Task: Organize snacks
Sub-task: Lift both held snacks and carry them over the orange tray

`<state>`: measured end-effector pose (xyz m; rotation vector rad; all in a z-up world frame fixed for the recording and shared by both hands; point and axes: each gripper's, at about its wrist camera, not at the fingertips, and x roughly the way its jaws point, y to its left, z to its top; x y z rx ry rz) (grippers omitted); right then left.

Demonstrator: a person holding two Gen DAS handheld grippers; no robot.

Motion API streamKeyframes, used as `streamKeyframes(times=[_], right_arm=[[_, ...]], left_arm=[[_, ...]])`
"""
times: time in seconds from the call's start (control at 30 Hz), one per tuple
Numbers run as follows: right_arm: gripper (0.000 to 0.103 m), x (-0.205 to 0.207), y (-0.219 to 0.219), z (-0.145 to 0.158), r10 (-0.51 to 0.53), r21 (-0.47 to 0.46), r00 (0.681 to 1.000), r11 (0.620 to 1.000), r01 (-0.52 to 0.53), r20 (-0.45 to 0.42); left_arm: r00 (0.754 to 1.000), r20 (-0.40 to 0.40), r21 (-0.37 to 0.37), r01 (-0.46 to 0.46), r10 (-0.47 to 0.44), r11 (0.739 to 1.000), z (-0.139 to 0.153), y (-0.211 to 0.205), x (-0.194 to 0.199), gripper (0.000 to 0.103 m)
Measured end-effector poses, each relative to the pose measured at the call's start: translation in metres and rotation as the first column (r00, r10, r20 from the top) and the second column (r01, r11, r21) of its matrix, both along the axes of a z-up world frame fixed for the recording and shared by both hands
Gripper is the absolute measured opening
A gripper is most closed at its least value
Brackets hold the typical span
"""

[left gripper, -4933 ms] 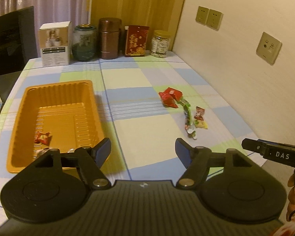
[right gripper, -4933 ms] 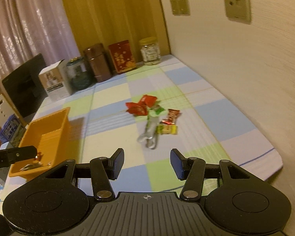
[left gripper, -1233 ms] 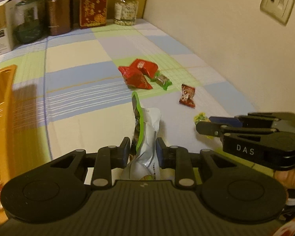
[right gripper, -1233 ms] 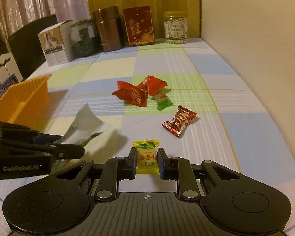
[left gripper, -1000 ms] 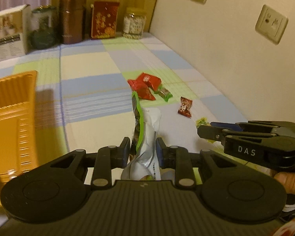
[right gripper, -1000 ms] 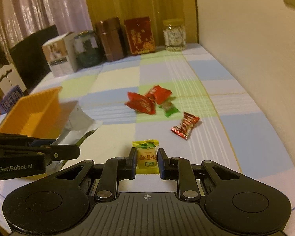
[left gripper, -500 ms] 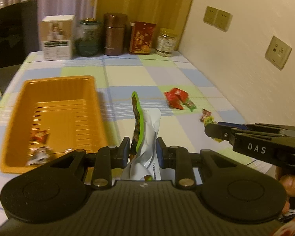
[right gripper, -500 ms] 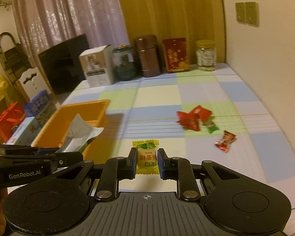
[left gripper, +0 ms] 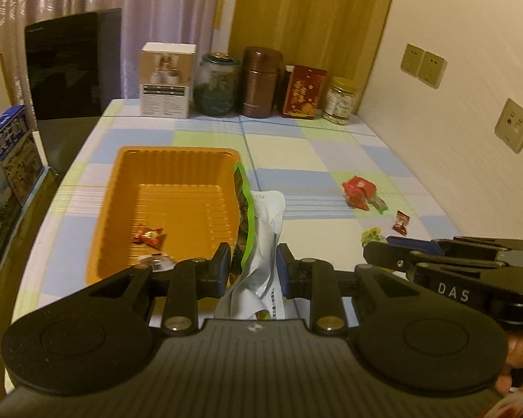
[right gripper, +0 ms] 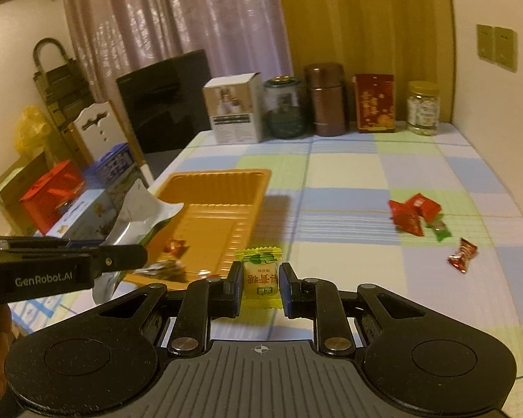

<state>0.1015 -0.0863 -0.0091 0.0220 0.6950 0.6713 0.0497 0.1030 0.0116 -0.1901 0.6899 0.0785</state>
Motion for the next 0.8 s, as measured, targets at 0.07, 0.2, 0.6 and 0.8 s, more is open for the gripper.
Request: streamKeyframes(times=[0.07, 0.2, 0.6, 0.8], right_arm=[[0.022, -0.002, 0.007, 0.001, 0.011, -0.001, 1.0, 1.0, -0.011, 0.001], [0.022, -0.002, 0.019, 0.002, 0.03, -0.004, 1.0, 1.0, -0.03, 0.001], [0.022, 0.009, 0.042, 0.001, 0.064, -0.021, 0.998, 0.998, -0.064, -0.002], [0.022, 0.022, 0.057, -0.001, 0.077, -0.025, 0.997, 0.997, -0.077, -0.004]], left_arm=[[1.0, 0.002, -0.001, -0.01, 0.01, 1.0, 0.001, 0.007, -0.003, 0.025], [1.0, 0.002, -0.005, -0.03, 0.03, 1.0, 0.001, 0.019, -0.006, 0.025], [0.998, -0.008, 0.003, -0.06, 0.06, 0.998, -0.003, 0.05, -0.001, 0.025], [0.998, -0.02, 0.009, -0.067, 0.067, 0.998, -0.009, 0.065, 0.008, 0.025]])
